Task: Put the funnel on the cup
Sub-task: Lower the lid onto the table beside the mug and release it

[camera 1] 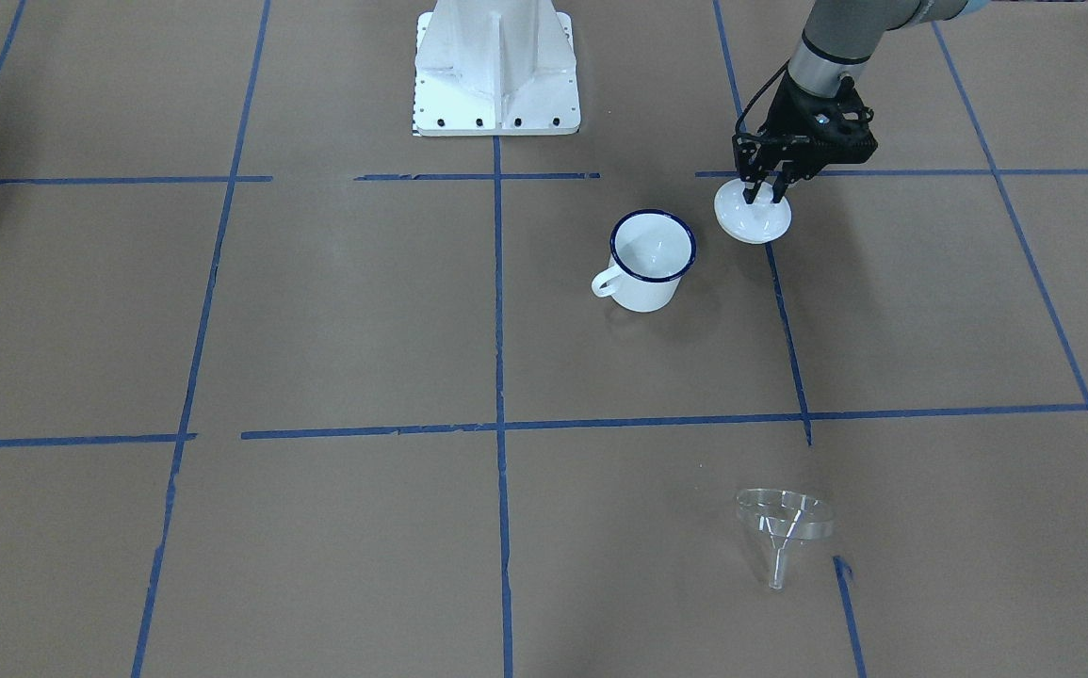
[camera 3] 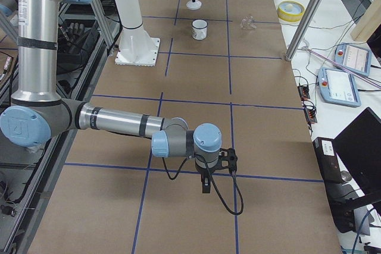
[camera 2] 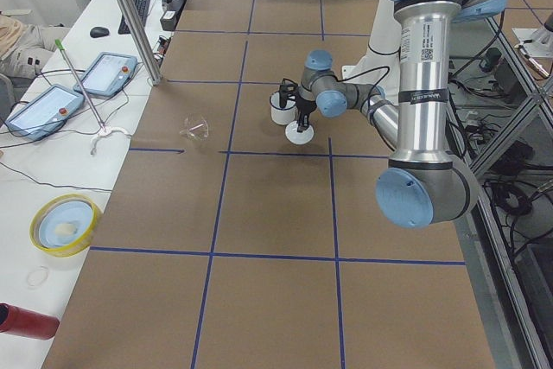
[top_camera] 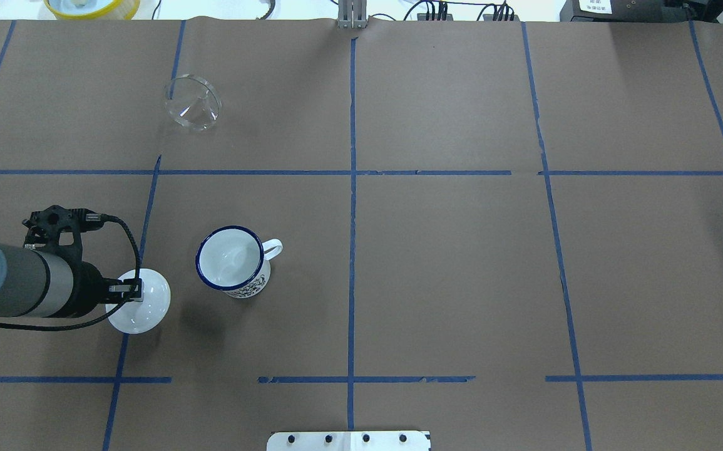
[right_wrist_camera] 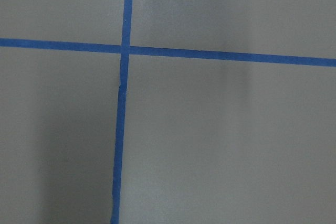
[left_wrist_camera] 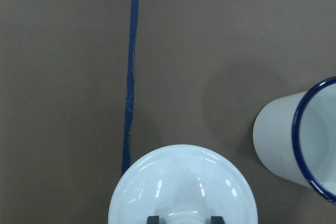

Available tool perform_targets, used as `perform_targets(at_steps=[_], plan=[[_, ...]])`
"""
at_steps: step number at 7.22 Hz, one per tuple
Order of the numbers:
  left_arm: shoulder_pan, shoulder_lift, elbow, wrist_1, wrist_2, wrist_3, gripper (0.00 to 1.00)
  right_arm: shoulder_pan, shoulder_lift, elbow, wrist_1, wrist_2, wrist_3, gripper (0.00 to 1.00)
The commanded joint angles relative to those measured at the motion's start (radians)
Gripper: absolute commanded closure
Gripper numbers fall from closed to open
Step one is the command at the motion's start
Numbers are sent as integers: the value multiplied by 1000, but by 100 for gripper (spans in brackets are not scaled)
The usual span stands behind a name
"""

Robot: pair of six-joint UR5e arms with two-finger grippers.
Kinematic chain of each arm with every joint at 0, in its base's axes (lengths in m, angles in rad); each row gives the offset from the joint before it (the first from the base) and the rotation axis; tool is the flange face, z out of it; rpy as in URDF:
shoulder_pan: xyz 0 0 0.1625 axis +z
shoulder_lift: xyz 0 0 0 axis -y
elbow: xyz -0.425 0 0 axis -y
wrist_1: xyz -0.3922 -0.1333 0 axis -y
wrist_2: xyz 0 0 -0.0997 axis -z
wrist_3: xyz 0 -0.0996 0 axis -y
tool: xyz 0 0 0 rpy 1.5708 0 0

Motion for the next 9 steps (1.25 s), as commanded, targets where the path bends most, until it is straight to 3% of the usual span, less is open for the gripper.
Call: perform_targets(at_steps=[1, 3, 4, 5, 6, 8, 9], plan=[[41, -3, 70, -71, 19, -37, 100, 0, 0, 0, 0, 0, 0, 0], [46, -3, 70, -71, 19, -39, 100, 0, 0, 0, 0, 0, 0, 0], [46, -3, 72, -71, 17, -40, 70, 0, 0, 0, 0, 0, 0, 0], [46, -4, 69, -71, 19, -40, 30, 0, 0, 0, 0, 0, 0, 0], [46, -4, 69, -71, 19, -40, 0, 0, 0, 0, 0, 0, 0, 0], [29, -24, 23, -69, 4, -39, 0, 0, 0, 0, 0, 0, 0, 0], [-35, -81, 18, -66, 0, -42, 0, 0, 0, 0, 0, 0, 0, 0]])
